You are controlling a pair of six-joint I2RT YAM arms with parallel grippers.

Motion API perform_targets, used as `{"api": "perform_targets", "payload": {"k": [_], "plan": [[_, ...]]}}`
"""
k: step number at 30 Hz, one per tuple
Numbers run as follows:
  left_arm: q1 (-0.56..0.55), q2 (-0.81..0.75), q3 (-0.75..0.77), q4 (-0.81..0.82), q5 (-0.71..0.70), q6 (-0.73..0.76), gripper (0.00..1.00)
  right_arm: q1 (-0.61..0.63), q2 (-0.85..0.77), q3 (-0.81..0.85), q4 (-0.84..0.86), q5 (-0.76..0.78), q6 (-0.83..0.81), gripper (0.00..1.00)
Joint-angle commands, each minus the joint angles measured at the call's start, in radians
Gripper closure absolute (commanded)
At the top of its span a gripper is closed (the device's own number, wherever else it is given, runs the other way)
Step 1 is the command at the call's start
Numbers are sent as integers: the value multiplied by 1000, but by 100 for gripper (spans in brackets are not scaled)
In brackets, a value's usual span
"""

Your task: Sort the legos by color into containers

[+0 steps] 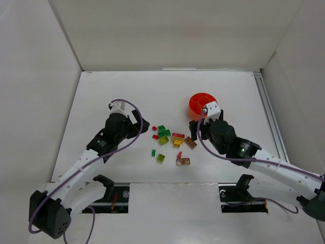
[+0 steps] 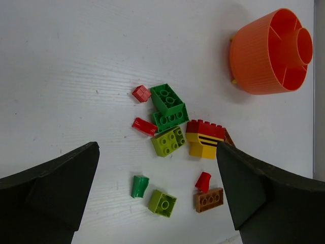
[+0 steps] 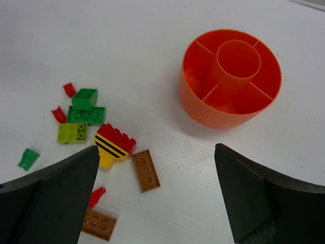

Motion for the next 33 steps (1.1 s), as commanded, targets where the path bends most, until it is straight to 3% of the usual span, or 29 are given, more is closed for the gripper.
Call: {"api": "perform_targets", "payload": {"k": [1,6,9,12,13,25,30,33], "plan": [[-9,-13,-5,-11,-29,-21,0,10,-39,10,123,-8,21,0],[-18,-13,-37,-2,-18,-34,0,10,-30,-27,112,14,30,0],[-18,13,-58,10,14,-34,0,10,-3,-36,112,-82,24,0],[-18,39,-68,20,35,-34,0,10,52,-36,69,-71,54,0],[-18,56,-68,20,46,-34,0,10,69,-36,51,-60,74,5],[-18,85,-77,20,46,-34,0,10,552,193,-195,-29,58,6],[-18,85,-77,20,46,-34,0,-9,637,253,-222,-29,39,12],[-18,85,-77,20,55,-23,0,-54,637,223,-213,-131,21,17]]}}
